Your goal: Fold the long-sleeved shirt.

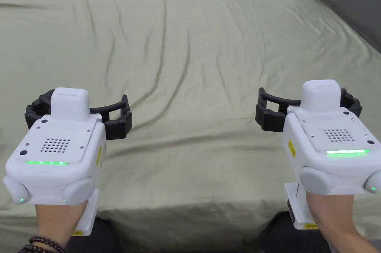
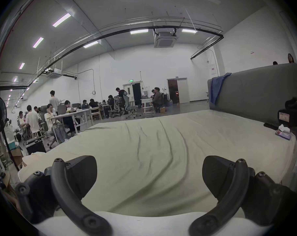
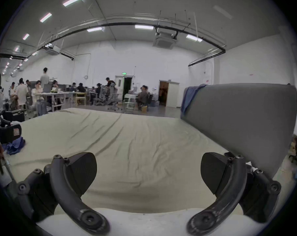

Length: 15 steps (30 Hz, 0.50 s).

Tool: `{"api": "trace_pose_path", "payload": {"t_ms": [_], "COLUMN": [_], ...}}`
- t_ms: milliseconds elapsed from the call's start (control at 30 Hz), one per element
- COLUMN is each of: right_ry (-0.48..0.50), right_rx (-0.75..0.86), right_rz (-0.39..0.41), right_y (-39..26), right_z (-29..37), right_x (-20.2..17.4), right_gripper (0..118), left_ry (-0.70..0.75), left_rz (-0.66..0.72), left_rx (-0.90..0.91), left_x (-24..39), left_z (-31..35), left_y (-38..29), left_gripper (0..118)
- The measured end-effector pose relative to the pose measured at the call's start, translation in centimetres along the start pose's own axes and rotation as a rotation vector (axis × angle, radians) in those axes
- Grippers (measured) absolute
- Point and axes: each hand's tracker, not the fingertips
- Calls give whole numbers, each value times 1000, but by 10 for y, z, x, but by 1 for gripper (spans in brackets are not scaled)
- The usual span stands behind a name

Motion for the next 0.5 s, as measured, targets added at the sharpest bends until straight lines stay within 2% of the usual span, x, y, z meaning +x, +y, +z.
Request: {"api": "trace_pose_path", "payload": {"t_ms": [67,167,233,300,500], "right_ry": [-57,-56,-52,0,10], "right_rx": [8,-5,-48,-47,-46], "right_rz": [28,17,-27,-85,-34], "right_y": [-1,-3,-2,-4,-6], "right_z": [1,0,-3,-3,-5], "right_x": [-3,-3,-3,0,-3], "right_gripper": [118,118,118,118,118], "left_ry": [-8,-5,-3,-4,11], "left_rz": [3,11,18,18,23], "left_rx": [-10,-11,-5,-17,-18], "left_x": [-1,-3,-6,-7,-8], "left_z": [-1,-1,-2,-4,-6], "left_y": [0,1,0,0,-1], "left_gripper": [118,118,118,118,118]}}
